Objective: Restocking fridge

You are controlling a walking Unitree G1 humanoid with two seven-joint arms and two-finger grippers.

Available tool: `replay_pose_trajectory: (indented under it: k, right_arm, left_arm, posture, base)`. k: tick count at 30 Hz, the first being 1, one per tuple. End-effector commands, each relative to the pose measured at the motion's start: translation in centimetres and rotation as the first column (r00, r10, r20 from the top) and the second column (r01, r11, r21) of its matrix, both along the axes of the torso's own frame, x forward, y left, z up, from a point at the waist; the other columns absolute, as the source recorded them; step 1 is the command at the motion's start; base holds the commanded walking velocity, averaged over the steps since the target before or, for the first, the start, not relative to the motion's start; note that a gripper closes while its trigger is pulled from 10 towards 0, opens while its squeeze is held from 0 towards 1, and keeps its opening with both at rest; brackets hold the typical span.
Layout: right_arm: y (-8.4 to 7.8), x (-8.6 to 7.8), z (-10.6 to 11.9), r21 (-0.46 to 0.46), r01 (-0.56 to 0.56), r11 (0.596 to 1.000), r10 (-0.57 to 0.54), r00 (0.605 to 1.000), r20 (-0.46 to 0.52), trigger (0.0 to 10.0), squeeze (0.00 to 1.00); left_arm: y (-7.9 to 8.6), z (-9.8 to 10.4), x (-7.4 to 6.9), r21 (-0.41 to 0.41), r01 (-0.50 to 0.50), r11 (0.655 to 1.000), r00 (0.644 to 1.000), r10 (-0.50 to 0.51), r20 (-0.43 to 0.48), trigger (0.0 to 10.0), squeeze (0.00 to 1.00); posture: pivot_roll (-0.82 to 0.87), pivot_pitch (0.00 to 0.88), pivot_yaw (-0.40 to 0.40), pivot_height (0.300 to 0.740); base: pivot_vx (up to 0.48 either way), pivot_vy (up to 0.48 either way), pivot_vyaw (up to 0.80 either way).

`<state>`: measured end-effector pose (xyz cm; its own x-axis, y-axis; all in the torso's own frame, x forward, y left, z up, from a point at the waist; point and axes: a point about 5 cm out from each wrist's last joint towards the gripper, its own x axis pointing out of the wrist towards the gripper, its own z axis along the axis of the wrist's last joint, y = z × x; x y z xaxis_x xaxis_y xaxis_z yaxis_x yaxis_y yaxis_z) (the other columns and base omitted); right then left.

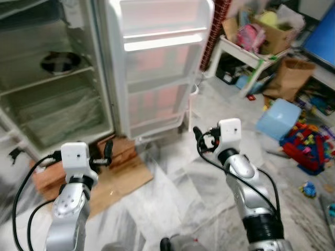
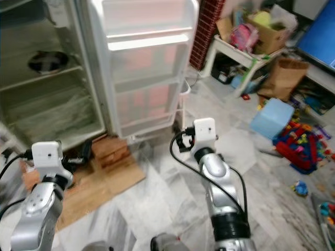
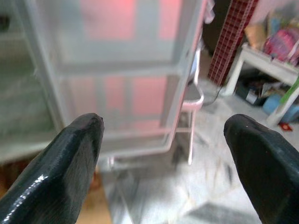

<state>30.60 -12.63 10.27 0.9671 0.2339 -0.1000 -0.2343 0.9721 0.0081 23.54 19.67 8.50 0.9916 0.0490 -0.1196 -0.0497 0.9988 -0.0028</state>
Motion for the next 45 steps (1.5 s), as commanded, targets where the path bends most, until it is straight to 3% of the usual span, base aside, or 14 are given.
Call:
replay_pose_trajectory:
  k: [1, 10, 26, 45]
  right_arm:
    - [-0.9, 0.4, 0.2, 0.001, 0.024, 1.000, -0.024, 1.000, 0.012, 10.0, 0.00]
    - [0.2, 0.6, 0.6, 0.001, -0.040, 0.999, 0.040, 0.998, 0.044, 10.0, 0.00]
    - [0.9, 0.7, 0.6, 0.009, -0.063, 0.998, 0.062, 0.997, 0.052, 10.0, 0.00]
    - [0.8, 0.9, -0.7, -0.036, -0.097, 0.995, 0.096, 0.995, -0.008, 10.0, 0.00]
  left_arm:
    - [-0.8, 0.2, 0.5, 0.001, 0.028, 1.000, 1.000, -0.028, 0.014, 10.0, 0.00]
    - [-0.6, 0.2, 0.7, 0.003, 0.009, 1.000, 1.000, -0.009, 0.007, 10.0, 0.00]
    - [-0.7, 0.3, 1.0, 0.022, 0.003, 1.000, 1.000, -0.003, 0.001, 10.0, 0.00]
    - [-0.6, 0.3, 1.0, 0.034, -0.015, 0.999, 1.000, 0.015, 0.002, 10.0, 0.00]
  posture:
    - [0.03, 0.091, -0.073, 0.740]
    - [0.04, 0.099, -0.069, 0.740]
    - [0.04, 0.095, -0.072, 0.740]
    - [0.05, 0.092, -0.079, 0.740]
  base:
    - [0.442, 0.000, 0.00]
    - [0.407, -0.154, 0.00]
    - [0.261, -0.365, 0.67]
    - [0.205, -0.395, 0.00]
